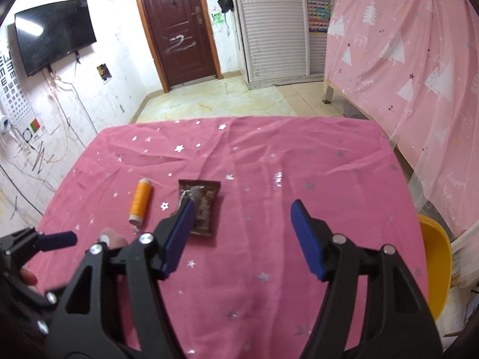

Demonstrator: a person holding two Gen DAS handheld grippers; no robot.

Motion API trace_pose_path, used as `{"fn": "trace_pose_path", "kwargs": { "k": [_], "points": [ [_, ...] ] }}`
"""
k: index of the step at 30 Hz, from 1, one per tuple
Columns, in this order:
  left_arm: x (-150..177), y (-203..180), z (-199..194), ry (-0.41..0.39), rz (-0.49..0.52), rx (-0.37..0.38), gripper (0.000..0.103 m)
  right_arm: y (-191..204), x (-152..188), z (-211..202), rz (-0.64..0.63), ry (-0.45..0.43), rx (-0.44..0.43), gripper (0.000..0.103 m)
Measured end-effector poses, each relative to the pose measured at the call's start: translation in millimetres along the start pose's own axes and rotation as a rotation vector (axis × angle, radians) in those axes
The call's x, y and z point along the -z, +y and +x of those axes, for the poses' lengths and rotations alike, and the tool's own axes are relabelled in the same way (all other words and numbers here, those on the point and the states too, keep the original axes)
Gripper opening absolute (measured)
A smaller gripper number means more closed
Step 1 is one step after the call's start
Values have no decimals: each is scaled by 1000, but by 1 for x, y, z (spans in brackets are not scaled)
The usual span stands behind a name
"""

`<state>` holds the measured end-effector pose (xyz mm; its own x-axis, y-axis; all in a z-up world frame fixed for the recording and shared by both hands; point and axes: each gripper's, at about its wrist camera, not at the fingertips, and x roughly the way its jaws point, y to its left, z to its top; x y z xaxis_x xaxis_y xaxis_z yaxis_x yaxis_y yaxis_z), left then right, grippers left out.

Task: Collect trash
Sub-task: 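Grasp the black-and-white sock with the left tool while the right tool grasps the brown chocolate wrapper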

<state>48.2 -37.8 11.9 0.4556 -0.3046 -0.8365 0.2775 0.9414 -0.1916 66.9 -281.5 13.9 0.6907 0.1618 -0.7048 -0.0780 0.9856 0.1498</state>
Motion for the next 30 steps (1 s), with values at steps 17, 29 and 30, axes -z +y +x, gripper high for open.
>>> {"fn": "trace_pose_path", "kwargs": {
  "k": [17,29,30],
  "points": [
    [12,0,15,8,45,17,33,47,-6,48,-108,124,-26,64],
    [17,-4,12,-22,77,-9,33,61,-7,62,-154,152,53,42],
    [17,-4,12,-23,79,-13,33,63,-7,62,-160,152,56,39]
  ]
}}
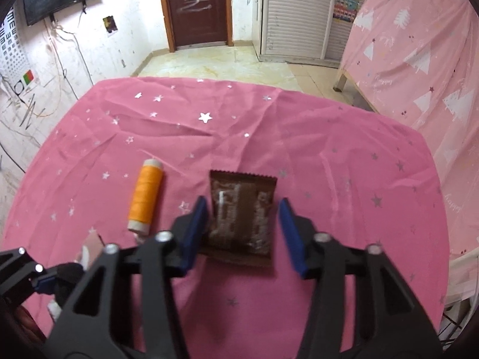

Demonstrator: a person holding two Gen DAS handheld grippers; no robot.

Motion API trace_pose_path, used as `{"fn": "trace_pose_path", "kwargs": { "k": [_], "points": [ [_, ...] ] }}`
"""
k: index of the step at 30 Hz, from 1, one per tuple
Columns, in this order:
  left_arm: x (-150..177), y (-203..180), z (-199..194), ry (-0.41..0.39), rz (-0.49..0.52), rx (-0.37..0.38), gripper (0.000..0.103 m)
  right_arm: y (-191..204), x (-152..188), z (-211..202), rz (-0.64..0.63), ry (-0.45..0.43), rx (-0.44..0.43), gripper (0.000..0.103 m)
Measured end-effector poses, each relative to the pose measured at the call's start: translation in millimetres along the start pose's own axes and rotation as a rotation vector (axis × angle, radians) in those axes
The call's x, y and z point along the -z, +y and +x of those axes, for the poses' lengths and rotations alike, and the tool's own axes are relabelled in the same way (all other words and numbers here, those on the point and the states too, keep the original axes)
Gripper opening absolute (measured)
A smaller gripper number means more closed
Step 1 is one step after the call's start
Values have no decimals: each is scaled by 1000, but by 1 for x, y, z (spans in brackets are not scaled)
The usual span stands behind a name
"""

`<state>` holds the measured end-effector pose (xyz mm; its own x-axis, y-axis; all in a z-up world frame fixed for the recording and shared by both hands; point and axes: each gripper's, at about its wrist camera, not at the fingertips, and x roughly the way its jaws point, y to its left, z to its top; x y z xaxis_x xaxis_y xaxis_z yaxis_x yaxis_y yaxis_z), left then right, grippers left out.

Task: Collect trash
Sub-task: 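Grasp the black-and-white sock with the left tool while the right tool grasps the brown chocolate wrapper, then carry the sock and chocolate wrapper over the yellow bin with both tools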

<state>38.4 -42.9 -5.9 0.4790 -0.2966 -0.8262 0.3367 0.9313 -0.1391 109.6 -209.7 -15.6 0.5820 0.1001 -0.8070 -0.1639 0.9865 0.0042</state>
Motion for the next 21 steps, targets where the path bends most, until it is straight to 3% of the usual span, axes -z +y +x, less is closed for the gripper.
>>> {"fn": "trace_pose_path", "kwargs": {
  "k": [10,21],
  "points": [
    [3,-6,-8,-5,-1,-26,33,-6,3,-19,51,-53,2,38],
    [-13,-23,-31,-51,24,-43,33,-61,16,-57,164,-151,32,38]
  ]
}}
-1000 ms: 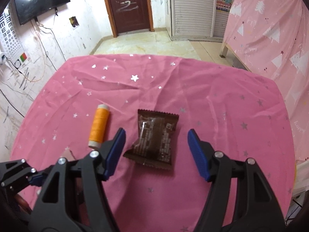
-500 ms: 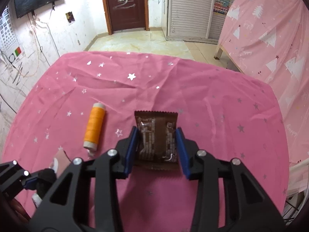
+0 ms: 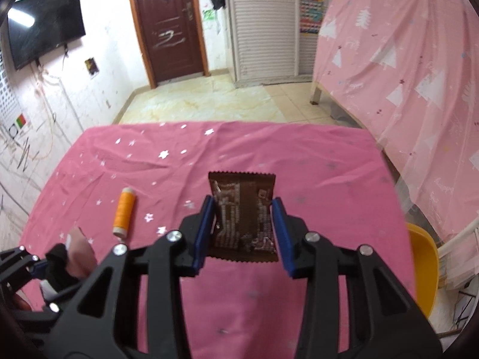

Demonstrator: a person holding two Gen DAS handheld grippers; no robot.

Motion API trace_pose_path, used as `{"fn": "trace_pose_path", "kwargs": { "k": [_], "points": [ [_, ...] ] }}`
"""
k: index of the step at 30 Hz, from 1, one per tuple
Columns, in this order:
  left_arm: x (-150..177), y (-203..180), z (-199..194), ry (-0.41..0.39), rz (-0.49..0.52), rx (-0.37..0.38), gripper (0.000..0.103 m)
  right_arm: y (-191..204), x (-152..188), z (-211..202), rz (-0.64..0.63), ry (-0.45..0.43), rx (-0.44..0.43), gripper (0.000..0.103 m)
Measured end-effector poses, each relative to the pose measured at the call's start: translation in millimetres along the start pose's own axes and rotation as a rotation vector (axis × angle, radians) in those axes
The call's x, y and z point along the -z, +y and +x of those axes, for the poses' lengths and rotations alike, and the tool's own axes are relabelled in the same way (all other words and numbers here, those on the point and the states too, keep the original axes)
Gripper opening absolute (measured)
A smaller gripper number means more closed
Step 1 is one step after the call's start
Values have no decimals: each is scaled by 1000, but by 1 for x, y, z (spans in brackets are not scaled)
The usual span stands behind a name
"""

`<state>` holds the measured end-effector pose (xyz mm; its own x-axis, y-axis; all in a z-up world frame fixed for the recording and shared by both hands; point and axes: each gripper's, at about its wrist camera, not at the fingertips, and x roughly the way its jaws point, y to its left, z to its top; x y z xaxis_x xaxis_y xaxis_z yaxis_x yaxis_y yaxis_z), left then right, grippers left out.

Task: Collect trash
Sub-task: 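Carry the sock and chocolate wrapper over the yellow bin with both tools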

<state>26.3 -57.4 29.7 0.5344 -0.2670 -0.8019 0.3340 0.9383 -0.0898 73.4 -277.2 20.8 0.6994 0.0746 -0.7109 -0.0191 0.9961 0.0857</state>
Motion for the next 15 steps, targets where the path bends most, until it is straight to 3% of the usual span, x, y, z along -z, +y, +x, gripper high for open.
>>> {"fn": "trace_pose_path", "kwargs": {
  "k": [15],
  "points": [
    [-28,-55,-6,-31,85,16,33,-104,14,-51,185,-116,64,38]
  ]
}}
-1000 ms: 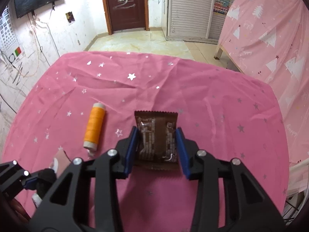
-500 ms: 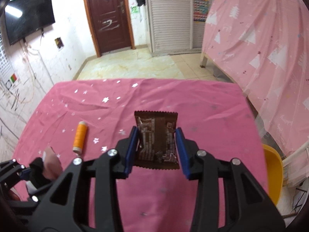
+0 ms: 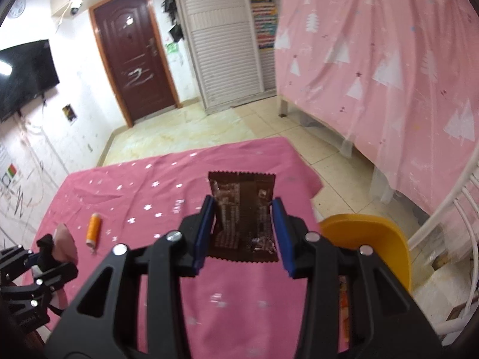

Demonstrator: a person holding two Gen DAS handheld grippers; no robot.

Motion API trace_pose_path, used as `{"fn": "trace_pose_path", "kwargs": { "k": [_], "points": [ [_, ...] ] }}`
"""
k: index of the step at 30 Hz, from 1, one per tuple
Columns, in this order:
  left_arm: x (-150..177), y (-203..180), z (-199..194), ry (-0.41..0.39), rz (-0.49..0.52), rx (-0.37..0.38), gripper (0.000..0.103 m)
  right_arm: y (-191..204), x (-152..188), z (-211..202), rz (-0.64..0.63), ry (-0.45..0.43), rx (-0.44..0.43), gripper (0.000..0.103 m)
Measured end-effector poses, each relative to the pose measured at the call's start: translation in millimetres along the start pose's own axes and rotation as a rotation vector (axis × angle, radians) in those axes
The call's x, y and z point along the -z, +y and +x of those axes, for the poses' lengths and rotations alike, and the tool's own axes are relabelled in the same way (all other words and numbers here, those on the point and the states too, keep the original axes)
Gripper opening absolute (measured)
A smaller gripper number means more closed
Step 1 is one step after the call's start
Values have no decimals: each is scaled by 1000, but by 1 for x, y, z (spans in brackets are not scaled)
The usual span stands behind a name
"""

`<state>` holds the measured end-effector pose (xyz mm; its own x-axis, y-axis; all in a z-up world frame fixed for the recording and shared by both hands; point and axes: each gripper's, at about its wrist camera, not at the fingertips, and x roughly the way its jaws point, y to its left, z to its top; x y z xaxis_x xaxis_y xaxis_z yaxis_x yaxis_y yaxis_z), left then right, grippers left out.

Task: Collect trash
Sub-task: 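Carry the sock and chocolate wrapper over the yellow bin with both tools, then open the right tool to drop the wrapper while the left tool opens to drop the sock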

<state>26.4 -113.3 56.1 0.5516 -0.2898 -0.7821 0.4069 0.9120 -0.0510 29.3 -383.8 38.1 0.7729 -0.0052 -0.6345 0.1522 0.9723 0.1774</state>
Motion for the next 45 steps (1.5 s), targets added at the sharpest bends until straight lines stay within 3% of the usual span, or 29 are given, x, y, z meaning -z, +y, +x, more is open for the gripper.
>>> {"fn": "trace_pose_path", "kwargs": {
  "k": [13,28,45],
  "points": [
    [-22,-83,15,18,151,46,33,-98,10,-19,148,-38,76,38],
    [-56,-181,48,80,280,112,33,-166,28,-8,262,0,93,38],
    [-96,-233,104,157,205,140,33,-185,42,15,286,94,71,38]
  ]
}}
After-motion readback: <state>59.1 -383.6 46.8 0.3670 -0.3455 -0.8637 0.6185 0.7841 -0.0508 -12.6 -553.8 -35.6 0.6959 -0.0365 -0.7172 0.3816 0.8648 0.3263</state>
